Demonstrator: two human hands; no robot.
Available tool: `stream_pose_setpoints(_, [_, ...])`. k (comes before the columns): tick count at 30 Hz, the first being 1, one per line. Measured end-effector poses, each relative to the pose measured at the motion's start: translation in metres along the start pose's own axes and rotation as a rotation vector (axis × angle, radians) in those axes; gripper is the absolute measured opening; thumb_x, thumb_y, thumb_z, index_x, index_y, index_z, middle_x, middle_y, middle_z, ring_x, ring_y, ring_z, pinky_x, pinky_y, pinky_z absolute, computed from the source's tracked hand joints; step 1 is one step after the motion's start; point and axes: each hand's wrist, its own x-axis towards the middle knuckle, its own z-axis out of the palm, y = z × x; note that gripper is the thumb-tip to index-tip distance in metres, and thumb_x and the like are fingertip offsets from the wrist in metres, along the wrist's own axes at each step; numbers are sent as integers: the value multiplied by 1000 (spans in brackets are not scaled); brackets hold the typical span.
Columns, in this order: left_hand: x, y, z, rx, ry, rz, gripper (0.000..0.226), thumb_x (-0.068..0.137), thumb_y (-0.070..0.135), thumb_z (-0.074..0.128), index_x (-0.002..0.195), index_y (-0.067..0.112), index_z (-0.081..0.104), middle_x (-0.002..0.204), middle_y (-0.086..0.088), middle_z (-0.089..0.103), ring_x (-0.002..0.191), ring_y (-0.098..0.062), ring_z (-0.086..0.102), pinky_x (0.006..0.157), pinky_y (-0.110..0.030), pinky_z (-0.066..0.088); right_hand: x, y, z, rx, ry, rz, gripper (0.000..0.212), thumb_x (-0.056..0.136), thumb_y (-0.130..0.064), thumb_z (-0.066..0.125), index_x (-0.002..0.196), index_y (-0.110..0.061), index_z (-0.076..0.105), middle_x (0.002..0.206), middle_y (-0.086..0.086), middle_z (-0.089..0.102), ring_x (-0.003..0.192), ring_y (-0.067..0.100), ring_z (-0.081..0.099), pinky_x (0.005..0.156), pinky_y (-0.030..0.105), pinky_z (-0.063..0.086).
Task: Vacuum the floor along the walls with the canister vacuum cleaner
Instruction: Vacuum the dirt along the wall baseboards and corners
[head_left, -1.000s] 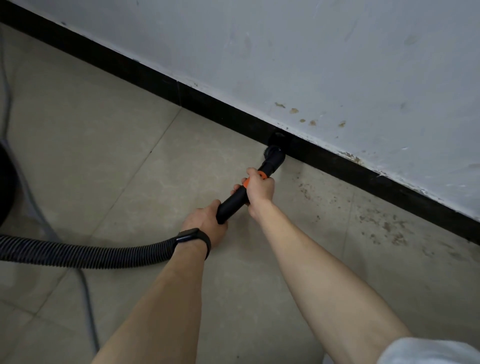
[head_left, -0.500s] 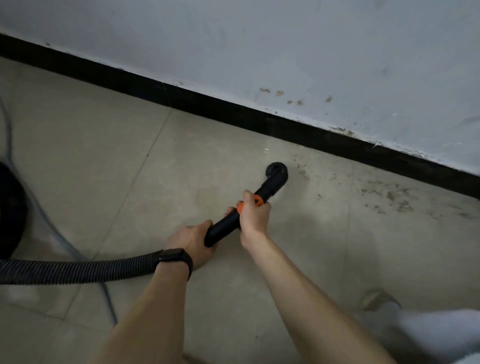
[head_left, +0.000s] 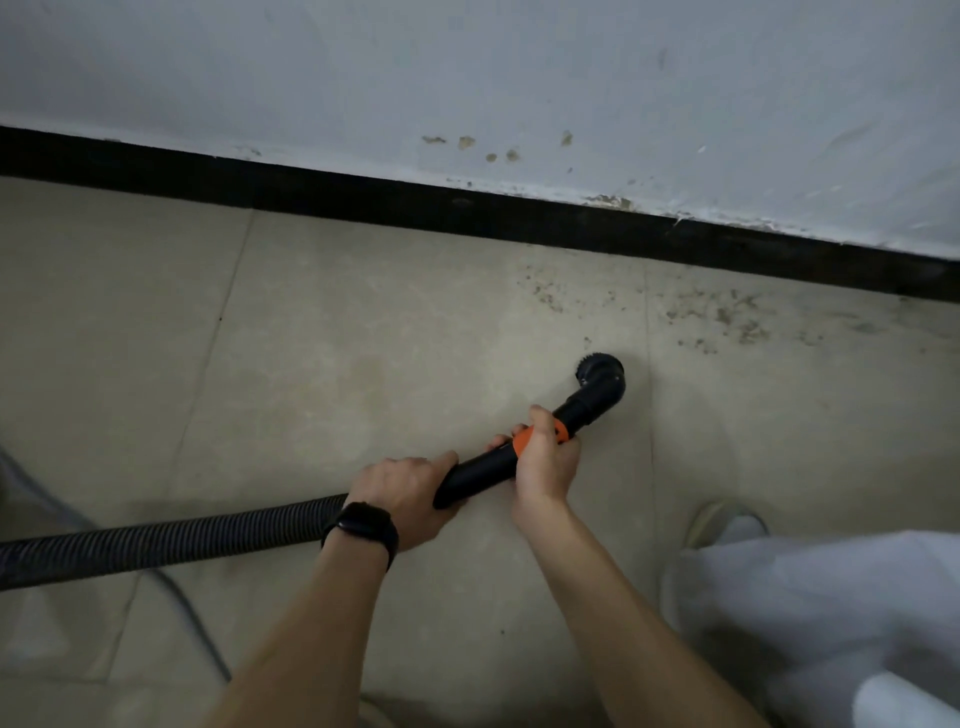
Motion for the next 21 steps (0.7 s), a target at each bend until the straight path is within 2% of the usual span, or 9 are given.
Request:
stream_pose_setpoints(8, [13,12,-3,-21,-2,-63,33,95,56,44,114,29,42,103,2,66,89,-28,65,66,-32,42,12,-17,6,-22,-96,-20,16,97,-10,61,104,-11,46,68,7,50,46,23,56,58,41,55])
stream_pose_setpoints(21, [2,-13,-1,-78,33,-195,32,94,55,46,110,28,42,97,2,65,86,-26,65,64,-31,41,7,-3,38,-92,-231,18,18,96,-10,62,104,-11,45,70,9,49,46,26,55,54,40,56])
